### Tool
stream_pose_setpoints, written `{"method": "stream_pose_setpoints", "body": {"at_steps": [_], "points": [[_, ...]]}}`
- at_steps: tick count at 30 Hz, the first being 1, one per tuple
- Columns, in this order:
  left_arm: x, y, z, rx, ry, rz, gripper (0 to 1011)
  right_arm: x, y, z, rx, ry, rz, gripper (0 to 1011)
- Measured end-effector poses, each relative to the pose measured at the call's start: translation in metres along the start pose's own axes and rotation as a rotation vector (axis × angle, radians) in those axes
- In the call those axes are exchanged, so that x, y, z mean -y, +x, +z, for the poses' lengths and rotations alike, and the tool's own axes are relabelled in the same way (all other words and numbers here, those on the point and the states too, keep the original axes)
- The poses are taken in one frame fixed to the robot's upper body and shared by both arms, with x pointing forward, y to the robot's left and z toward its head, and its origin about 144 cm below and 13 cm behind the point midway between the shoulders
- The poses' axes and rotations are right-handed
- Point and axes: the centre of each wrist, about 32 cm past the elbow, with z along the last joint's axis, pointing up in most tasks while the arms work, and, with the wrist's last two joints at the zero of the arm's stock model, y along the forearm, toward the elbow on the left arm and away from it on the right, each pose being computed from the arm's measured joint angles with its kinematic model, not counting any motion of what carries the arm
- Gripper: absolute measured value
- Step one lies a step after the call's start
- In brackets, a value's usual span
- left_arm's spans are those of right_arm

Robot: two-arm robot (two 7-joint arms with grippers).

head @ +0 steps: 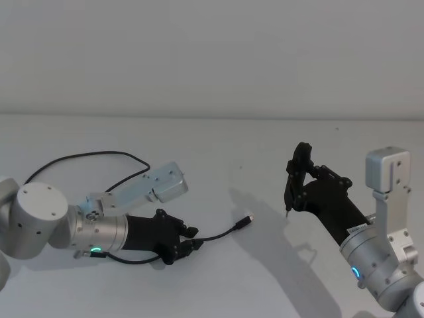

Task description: Pick up the data cable with the one hand.

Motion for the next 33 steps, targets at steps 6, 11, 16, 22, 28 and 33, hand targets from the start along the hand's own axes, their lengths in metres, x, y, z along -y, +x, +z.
{"method": "stream_pose_setpoints", "body": {"at_steps": [6, 11, 16, 22, 28, 33], "points": [[0.0, 0.0, 0.0, 0.0, 0.0, 0.0, 202, 0.0, 0.0, 0.0, 0.0, 0.0, 0.0, 274], [-0.0001, 0.0, -0.0001, 0.0, 0.001, 0.001, 77, 0.0, 0.0, 0.0, 0.0, 0.0, 0.0, 274], [0.0, 0.0, 0.0, 0.0, 0.001, 0.001, 50, 0.0, 0.0, 0.0, 0.0, 0.0, 0.0, 274], [0.0, 0.0, 0.0, 0.0, 0.001, 0.0, 50, 0.0, 0.0, 0.0, 0.0, 0.0, 0.0, 274], [-0.0002, 0.0, 0.0004, 0.004, -0.003, 0.001, 51, -0.0001, 0.0, 0.0006, -0.001, 0.003, -0.001, 274], [-0.0017, 0.0007, 0.0023, 0.025, -0.026, 0.01, 50, -0.0006, 0.0001, 0.0039, -0.008, 0.021, 0.002, 275]]}}
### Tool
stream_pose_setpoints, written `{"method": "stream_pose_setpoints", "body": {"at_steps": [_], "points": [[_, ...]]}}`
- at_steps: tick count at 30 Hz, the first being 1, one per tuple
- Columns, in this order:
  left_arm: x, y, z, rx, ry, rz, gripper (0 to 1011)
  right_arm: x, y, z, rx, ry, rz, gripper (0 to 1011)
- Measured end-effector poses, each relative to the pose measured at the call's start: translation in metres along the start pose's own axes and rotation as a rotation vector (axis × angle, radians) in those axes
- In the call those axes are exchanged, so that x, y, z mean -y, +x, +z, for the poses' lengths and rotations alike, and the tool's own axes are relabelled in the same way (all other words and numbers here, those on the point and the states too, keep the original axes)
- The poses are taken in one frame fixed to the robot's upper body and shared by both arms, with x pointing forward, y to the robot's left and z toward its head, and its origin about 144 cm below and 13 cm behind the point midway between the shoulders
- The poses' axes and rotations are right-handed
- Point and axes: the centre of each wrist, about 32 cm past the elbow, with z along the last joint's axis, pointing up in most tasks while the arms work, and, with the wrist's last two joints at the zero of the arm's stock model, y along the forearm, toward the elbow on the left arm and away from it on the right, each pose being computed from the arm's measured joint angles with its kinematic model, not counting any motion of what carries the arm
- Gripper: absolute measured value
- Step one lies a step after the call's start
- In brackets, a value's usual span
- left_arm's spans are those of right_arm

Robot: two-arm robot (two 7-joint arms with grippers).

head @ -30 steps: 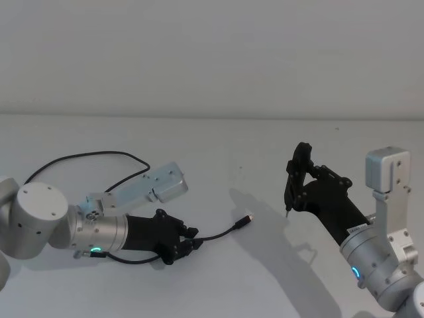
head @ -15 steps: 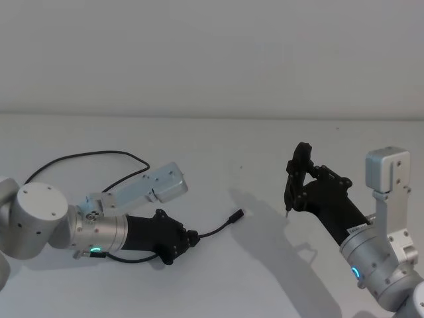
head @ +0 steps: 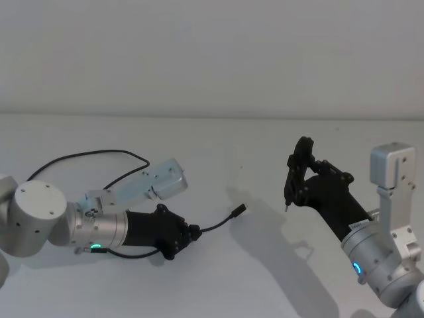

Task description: Pick up the data cable with the one hand.

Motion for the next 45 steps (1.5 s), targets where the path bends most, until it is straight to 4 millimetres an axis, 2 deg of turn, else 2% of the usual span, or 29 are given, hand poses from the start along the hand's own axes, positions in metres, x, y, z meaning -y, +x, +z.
{"method": "stream_pose_setpoints", "body": {"at_steps": [26, 45], "points": [[-0.014, 0.016, 0.018, 0.175, -0.174, 0.075, 50, -0.009, 0.005, 0.036, -0.204, 0.176, 0.037, 274], [-0.017, 0.02, 0.021, 0.201, -0.201, 0.087, 50, -0.03, 0.016, 0.037, -0.283, 0.231, 0.063, 275]]}}
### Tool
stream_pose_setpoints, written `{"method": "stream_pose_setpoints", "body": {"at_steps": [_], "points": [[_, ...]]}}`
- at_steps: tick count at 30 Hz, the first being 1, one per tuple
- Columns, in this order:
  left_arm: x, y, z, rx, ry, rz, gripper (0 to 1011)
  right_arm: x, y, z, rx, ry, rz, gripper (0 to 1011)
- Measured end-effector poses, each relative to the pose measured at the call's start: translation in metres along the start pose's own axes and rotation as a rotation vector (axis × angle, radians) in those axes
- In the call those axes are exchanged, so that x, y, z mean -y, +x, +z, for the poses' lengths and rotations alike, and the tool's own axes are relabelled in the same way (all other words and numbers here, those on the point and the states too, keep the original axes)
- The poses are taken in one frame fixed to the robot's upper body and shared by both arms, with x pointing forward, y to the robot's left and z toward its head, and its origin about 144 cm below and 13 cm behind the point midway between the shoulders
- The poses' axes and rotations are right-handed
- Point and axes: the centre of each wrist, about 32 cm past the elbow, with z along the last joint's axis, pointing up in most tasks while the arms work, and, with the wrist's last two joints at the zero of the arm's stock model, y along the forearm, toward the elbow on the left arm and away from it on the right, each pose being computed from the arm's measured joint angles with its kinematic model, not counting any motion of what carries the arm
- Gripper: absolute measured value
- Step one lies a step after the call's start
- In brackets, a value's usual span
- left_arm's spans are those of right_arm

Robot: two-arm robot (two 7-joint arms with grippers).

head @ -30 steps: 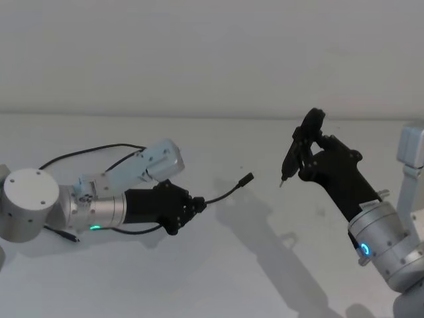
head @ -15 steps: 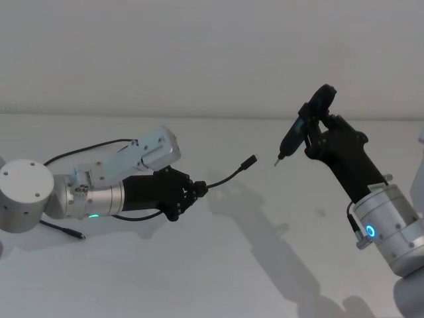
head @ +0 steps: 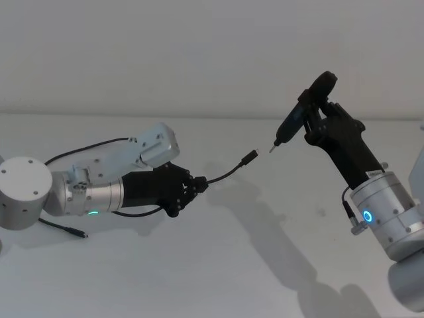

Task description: Pick up the data cable with the one hand.

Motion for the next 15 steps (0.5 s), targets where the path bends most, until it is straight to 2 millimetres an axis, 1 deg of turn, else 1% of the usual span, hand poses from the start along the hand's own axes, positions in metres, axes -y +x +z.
{"method": "stream_pose_setpoints", "body": {"at_steps": [15], "points": [[0.0, 0.001, 0.001, 0.005, -0.006, 0.002, 50, -0.012, 0.011, -0.012, -0.031, 0.003, 0.009, 275]]}}
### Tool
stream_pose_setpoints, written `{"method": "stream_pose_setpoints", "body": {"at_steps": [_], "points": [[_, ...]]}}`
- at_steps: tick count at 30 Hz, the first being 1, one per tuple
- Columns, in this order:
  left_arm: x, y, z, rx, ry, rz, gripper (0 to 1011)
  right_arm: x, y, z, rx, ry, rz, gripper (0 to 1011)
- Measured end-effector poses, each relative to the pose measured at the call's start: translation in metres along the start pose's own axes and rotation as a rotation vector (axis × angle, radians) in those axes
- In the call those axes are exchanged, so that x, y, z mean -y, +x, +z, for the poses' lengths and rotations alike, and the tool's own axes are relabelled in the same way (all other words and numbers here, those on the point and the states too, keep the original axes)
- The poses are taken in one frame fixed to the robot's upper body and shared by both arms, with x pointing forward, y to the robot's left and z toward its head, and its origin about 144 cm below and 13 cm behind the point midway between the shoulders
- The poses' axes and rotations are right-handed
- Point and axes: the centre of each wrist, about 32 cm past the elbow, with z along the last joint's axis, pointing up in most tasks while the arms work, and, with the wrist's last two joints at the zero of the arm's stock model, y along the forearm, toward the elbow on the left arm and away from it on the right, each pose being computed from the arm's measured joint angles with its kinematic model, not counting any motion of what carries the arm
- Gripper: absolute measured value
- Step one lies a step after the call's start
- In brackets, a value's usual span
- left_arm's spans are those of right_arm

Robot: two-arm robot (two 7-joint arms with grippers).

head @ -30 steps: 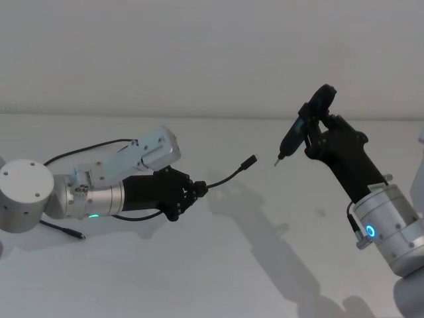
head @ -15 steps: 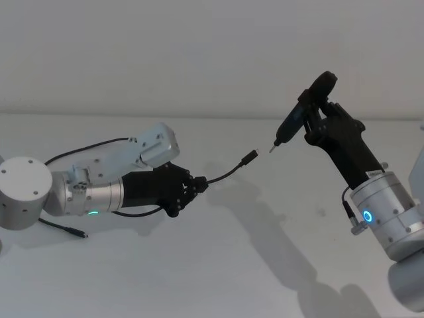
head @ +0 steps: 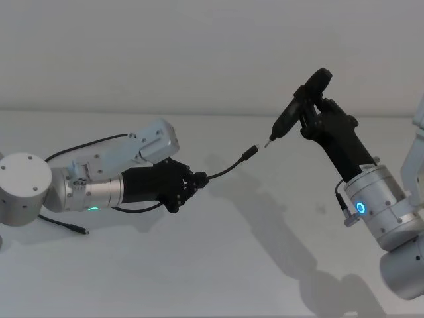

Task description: Pick up the data cable with the one hand.

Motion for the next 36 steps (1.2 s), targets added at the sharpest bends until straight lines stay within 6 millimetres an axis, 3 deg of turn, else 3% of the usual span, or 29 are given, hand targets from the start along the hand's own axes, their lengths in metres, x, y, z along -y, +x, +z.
{"method": "stream_pose_setpoints", "body": {"at_steps": [36], "points": [[0.0, 0.0, 0.0, 0.002, -0.002, 0.001, 50, -0.011, 0.008, -0.014, -0.022, -0.004, 0.007, 275]]}}
